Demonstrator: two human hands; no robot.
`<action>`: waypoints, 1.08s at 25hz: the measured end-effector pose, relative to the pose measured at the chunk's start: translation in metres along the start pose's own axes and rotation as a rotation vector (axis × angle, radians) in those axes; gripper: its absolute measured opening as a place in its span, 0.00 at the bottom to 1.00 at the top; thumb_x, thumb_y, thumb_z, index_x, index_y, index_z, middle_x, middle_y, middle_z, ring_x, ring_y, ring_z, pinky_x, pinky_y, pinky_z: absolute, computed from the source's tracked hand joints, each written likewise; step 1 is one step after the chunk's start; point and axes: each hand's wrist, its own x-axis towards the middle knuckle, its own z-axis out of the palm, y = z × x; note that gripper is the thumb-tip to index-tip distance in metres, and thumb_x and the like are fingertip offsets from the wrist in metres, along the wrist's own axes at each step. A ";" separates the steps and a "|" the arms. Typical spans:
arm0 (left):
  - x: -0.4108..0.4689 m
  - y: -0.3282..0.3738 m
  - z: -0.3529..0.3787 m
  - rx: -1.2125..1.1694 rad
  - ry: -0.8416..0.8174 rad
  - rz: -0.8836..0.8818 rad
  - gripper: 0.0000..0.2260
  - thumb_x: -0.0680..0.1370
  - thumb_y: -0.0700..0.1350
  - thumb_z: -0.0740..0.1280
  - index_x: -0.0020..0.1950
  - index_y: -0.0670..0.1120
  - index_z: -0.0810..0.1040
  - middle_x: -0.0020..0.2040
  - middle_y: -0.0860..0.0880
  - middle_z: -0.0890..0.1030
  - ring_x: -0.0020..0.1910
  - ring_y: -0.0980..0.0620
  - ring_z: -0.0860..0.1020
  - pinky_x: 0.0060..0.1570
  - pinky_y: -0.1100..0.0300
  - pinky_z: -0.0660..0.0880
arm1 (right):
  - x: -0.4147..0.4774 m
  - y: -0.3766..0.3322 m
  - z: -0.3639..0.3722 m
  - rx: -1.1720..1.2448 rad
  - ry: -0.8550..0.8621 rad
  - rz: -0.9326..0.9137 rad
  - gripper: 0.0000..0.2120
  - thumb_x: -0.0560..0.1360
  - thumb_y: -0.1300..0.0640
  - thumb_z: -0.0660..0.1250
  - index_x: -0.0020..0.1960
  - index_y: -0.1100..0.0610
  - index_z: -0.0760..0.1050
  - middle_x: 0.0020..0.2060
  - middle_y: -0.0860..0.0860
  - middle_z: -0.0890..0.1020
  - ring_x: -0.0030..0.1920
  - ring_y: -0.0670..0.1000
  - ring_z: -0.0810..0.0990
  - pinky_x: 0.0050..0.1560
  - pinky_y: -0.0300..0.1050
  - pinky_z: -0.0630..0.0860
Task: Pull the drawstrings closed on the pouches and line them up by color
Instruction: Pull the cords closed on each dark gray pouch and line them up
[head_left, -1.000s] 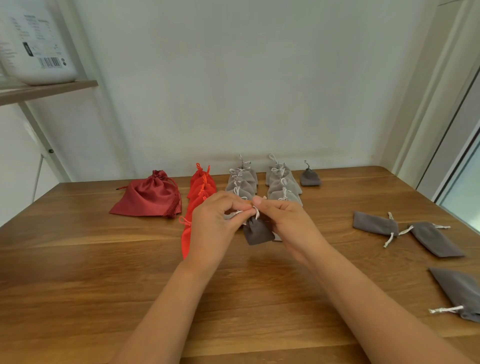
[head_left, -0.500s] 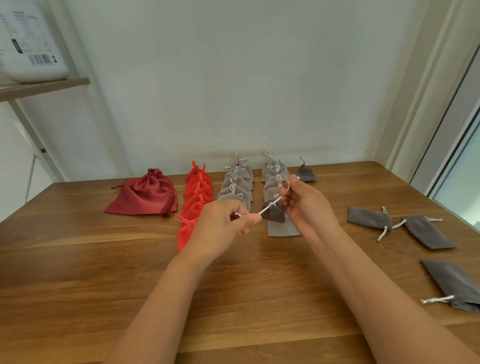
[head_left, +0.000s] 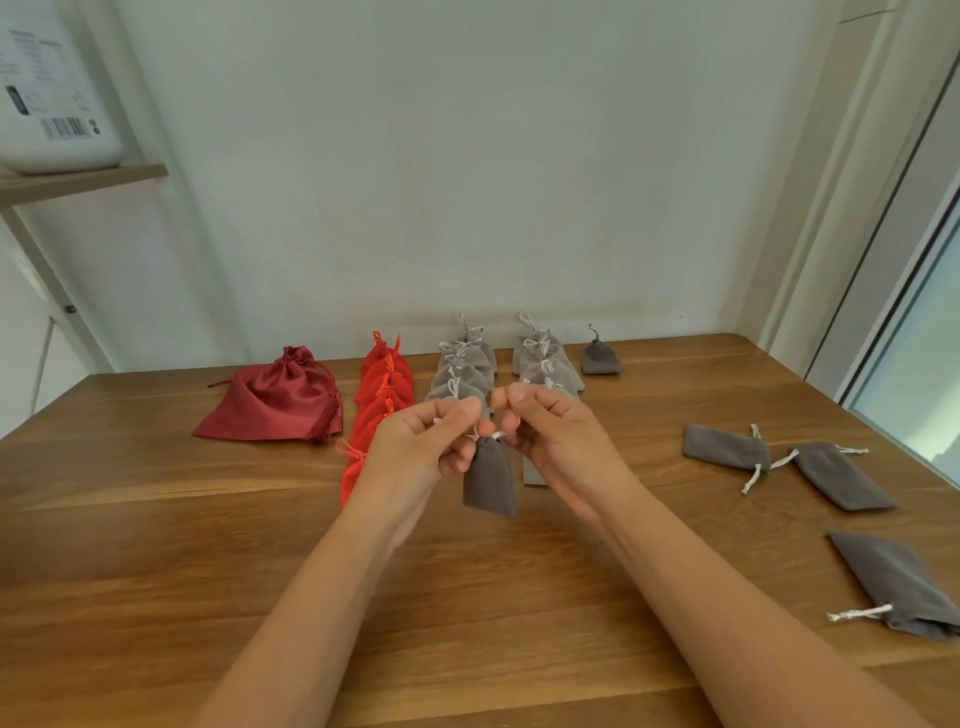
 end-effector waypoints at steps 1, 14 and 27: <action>0.001 0.000 -0.002 -0.023 0.003 -0.035 0.08 0.70 0.42 0.69 0.46 0.39 0.81 0.36 0.48 0.83 0.29 0.58 0.74 0.30 0.68 0.73 | 0.000 -0.001 -0.002 0.016 -0.018 -0.013 0.09 0.75 0.57 0.64 0.49 0.61 0.79 0.33 0.50 0.80 0.38 0.46 0.78 0.46 0.38 0.77; -0.002 0.000 0.000 0.051 -0.223 -0.240 0.04 0.73 0.39 0.67 0.42 0.39 0.80 0.35 0.47 0.81 0.30 0.57 0.76 0.32 0.67 0.75 | -0.004 -0.007 0.000 -0.353 -0.036 -0.197 0.08 0.73 0.64 0.69 0.52 0.63 0.82 0.44 0.53 0.86 0.49 0.50 0.84 0.51 0.38 0.78; 0.005 -0.006 -0.002 0.188 0.163 -0.048 0.08 0.76 0.41 0.68 0.38 0.43 0.82 0.35 0.50 0.83 0.29 0.58 0.76 0.27 0.69 0.68 | -0.005 -0.012 -0.003 -0.926 0.009 -0.401 0.11 0.70 0.61 0.74 0.52 0.55 0.83 0.43 0.49 0.84 0.42 0.40 0.79 0.48 0.29 0.73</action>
